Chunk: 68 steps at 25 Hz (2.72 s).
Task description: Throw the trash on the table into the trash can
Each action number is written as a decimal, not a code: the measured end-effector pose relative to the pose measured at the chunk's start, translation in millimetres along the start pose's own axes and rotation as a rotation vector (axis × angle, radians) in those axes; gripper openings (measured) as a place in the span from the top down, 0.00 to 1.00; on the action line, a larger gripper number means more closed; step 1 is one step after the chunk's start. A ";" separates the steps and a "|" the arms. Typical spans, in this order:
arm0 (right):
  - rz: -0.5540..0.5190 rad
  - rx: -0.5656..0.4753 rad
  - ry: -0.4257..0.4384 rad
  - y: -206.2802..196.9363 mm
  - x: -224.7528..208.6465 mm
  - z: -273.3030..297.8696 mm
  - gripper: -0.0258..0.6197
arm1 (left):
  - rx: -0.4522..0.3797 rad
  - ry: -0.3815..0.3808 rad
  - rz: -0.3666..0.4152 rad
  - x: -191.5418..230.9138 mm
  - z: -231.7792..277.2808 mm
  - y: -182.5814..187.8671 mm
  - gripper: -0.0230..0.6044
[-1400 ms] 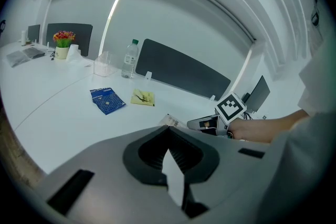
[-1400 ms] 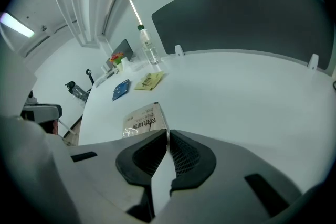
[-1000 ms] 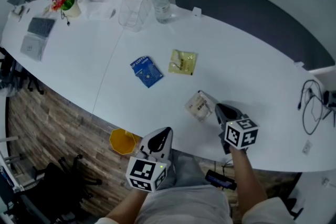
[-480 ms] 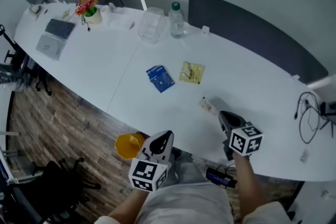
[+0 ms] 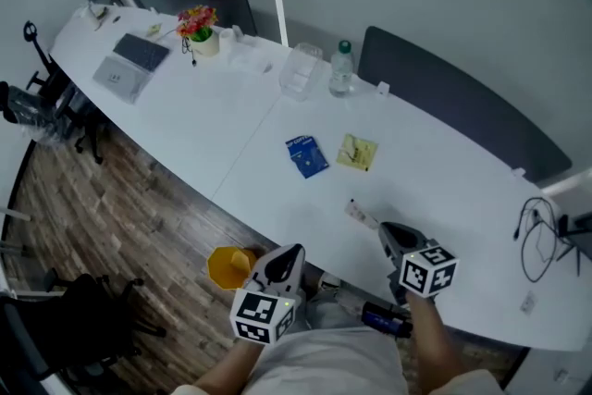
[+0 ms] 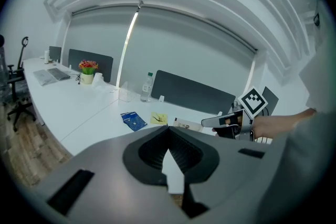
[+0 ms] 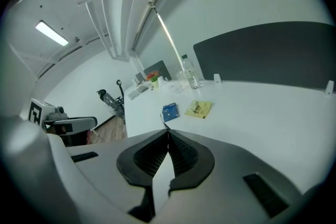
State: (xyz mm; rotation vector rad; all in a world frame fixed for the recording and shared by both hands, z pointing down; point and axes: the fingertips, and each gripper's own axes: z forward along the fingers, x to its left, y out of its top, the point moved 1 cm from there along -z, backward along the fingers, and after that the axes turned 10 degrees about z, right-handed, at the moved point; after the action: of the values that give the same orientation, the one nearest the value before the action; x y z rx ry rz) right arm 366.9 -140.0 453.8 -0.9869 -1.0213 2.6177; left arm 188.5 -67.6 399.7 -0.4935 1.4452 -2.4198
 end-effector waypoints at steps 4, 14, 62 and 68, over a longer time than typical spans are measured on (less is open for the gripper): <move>-0.044 0.047 0.066 -4.6 26.5 19.4 0.91 | -0.022 0.074 -0.027 17.9 -18.4 -2.0 0.96; -0.222 0.240 0.317 -32.5 147.3 107.5 0.91 | -0.057 0.383 -0.150 91.6 -115.1 -34.4 0.96; -0.582 0.705 0.672 -227.8 376.4 268.0 0.91 | -0.121 0.841 -0.500 224.3 -320.6 -202.3 0.96; -0.609 0.751 0.661 -269.7 363.3 298.9 0.91 | -0.093 0.854 -0.524 233.6 -311.7 -243.7 0.96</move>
State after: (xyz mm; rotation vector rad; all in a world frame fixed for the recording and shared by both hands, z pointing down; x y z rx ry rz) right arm -124.3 34.2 603.7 -0.9998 -0.1042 1.7200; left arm -170.5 196.4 512.0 0.2408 1.9253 -3.2109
